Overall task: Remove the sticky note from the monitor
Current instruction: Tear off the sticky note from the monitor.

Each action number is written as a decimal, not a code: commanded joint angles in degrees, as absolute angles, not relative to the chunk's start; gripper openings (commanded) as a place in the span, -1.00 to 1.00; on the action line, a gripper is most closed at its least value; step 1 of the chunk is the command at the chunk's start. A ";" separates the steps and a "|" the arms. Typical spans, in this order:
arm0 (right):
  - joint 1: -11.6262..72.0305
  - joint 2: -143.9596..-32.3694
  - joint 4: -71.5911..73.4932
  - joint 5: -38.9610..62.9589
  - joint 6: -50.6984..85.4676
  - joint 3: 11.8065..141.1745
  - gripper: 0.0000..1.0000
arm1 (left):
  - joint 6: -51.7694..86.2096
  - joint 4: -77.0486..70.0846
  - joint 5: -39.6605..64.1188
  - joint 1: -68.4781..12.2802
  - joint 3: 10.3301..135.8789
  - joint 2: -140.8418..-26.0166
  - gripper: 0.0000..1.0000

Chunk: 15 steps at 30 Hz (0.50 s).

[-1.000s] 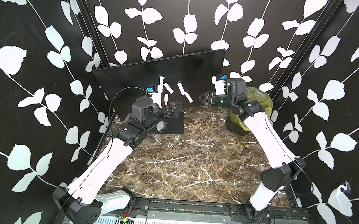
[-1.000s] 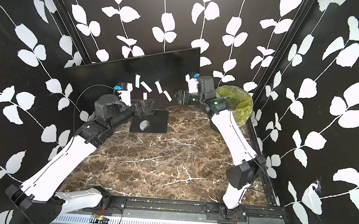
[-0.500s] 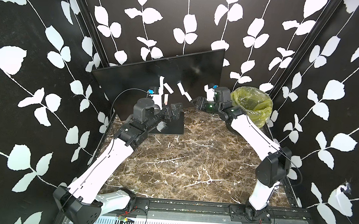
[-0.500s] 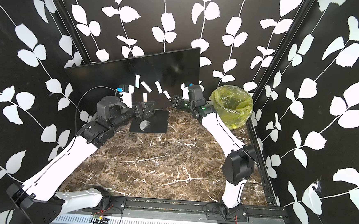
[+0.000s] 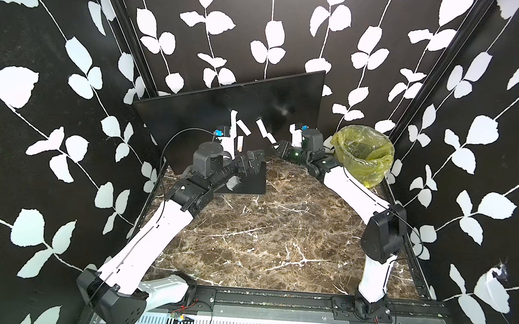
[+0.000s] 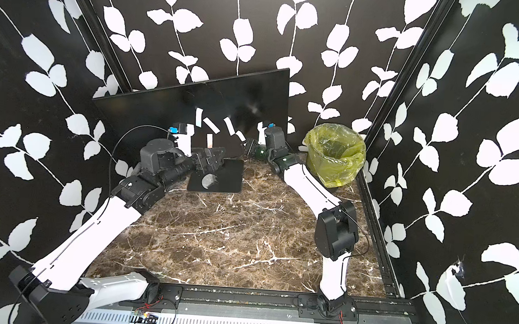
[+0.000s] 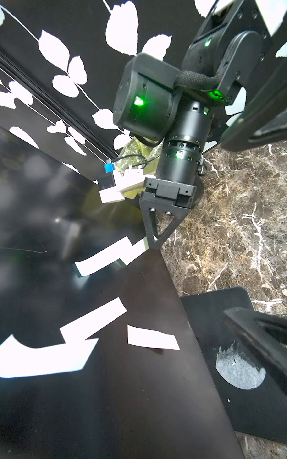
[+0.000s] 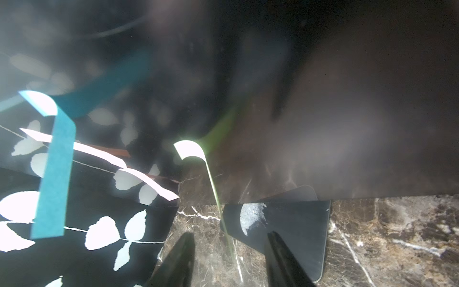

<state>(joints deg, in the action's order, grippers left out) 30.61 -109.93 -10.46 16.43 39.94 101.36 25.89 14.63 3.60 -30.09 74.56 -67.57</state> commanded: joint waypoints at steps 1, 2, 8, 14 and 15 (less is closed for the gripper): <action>30.94 -110.67 -6.92 15.48 40.33 102.91 -0.23 | 25.14 15.31 4.00 -29.88 74.86 -66.55 0.97; 30.94 -110.80 -6.78 15.62 40.42 102.91 -0.32 | 25.14 15.40 4.08 -29.88 75.08 -66.75 0.97; 30.94 -110.87 -6.68 15.79 39.92 103.39 -0.58 | 24.93 15.46 4.13 -29.88 75.23 -67.29 0.97; 30.94 -111.09 -6.96 16.16 39.27 104.61 -0.81 | 24.82 15.28 4.30 -29.93 75.37 -67.97 0.97; 30.97 -111.09 -7.06 16.13 39.12 104.81 -0.86 | 24.84 15.21 4.31 -29.89 75.34 -68.01 0.97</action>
<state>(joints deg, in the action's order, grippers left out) 30.61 -110.17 -9.37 16.08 39.62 102.61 25.67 15.14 3.75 -30.09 74.56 -68.01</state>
